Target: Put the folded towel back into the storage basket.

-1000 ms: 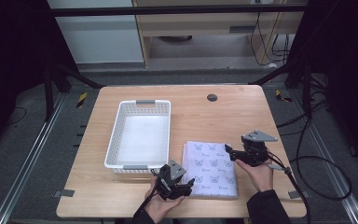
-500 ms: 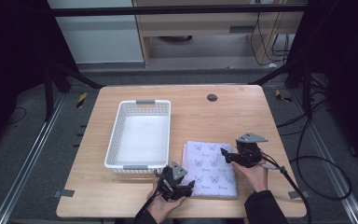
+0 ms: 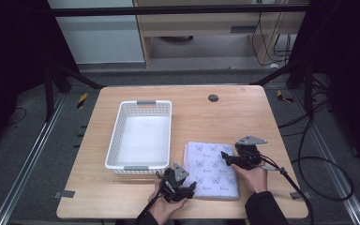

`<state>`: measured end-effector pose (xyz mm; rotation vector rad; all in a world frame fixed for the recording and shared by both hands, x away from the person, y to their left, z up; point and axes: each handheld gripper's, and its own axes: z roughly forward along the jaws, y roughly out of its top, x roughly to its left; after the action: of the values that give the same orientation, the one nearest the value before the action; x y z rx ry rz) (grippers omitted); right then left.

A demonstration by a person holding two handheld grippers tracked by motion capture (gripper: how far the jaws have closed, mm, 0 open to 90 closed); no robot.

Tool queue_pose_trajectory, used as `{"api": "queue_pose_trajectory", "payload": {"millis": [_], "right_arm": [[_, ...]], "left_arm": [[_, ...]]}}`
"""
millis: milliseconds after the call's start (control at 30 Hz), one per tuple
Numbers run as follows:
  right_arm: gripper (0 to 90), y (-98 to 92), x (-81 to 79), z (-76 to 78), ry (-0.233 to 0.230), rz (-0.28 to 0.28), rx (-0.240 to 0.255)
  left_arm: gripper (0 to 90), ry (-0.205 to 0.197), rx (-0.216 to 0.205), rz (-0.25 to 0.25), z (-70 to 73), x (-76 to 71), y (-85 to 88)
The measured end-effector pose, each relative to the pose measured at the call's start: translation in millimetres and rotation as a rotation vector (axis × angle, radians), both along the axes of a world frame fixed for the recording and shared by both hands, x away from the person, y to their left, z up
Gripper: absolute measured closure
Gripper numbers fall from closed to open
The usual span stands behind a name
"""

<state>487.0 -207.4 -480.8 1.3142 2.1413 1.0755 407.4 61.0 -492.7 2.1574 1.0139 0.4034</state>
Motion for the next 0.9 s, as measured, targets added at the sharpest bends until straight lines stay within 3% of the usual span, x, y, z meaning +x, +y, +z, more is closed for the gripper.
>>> {"api": "queue_pose_trajectory", "payload": {"millis": [167, 333, 467, 633, 900], "right_arm": [[33.0, 3.4, 1.4, -7.5, 0.025, 0.005, -0.027], [34.0, 4.1, 2.6, -10.8, 0.038, 0.003, -0.017], [33.8, -1.0, 3.8, -15.0, 0.069, -0.013, 0.038], [35.5, 0.9, 3.8, -17.6, 0.07, -0.015, 0.023], [41.9, 2.0, 5.1, -20.1, 0.114, -0.03, 0.062]], "left_arm": [[34.8, 0.002, -0.011, 0.007, -2.3, 0.3, -0.2], [35.0, 0.007, -0.029, 0.014, -4.5, 0.5, 0.7], [37.1, 0.015, -0.035, 0.007, -4.7, 0.9, 1.0], [41.7, 0.001, -0.029, 0.009, -4.7, -2.9, -1.6], [45.2, 0.036, -0.059, 0.007, -5.4, -0.2, 0.0]]}}
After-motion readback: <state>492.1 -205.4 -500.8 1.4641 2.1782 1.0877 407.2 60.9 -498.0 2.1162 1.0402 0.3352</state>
